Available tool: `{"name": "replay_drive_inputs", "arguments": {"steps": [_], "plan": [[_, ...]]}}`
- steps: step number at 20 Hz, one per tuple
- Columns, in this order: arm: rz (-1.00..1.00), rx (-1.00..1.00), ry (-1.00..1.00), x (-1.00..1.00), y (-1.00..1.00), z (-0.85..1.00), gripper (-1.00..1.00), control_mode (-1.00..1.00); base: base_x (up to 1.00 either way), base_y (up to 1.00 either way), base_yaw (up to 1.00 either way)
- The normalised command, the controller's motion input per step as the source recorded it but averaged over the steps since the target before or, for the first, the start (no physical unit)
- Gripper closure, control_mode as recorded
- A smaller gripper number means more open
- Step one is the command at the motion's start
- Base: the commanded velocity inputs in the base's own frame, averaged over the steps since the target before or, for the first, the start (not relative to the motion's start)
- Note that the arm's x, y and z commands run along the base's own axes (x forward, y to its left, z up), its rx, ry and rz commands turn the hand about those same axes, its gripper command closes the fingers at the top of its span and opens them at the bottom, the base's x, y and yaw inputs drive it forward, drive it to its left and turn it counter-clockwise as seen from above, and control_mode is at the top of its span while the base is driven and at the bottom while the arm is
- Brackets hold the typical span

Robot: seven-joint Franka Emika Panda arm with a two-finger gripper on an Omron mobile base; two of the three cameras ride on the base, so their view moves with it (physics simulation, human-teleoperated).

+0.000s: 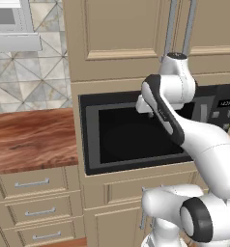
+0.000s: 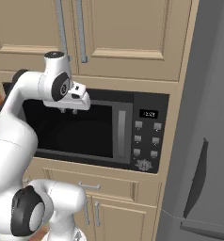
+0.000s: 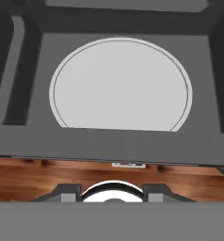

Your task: The dining table condiment station is running low on mustard. Refill the condiment station by opening the cabinet and taking the mustard from the cabinet and placing it on the dining table.

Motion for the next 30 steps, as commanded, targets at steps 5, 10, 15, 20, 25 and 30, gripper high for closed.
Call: {"name": "replay_drive_inputs", "arguments": {"steps": [5, 10, 15, 20, 25, 30], "plan": [[0.00, -0.04, -0.22, -0.54, 0.07, 0.03, -1.00, -1.00, 0.00, 0.00, 0.00], [-0.10, -0.14, -0.71, -0.85, 0.09, 0.04, -1.00, -1.00, 0.00, 0.00, 0.00], [-0.05, 0.03, -0.47, -0.54, -0.11, 0.29, -1.00, -1.00, 0.00, 0.00, 0.00], [0.00, 0.11, -0.27, -0.07, -0.46, 0.61, -1.00, -1.00, 0.00, 0.00, 0.00], [0.02, 0.11, -0.09, 0.04, -0.39, 0.85, -1.00, -1.00, 0.00, 0.00, 0.00], [0.00, 0.17, -0.03, -0.02, -0.34, 0.15, -1.00, -1.00, 0.00, 0.00, 0.00]]}}
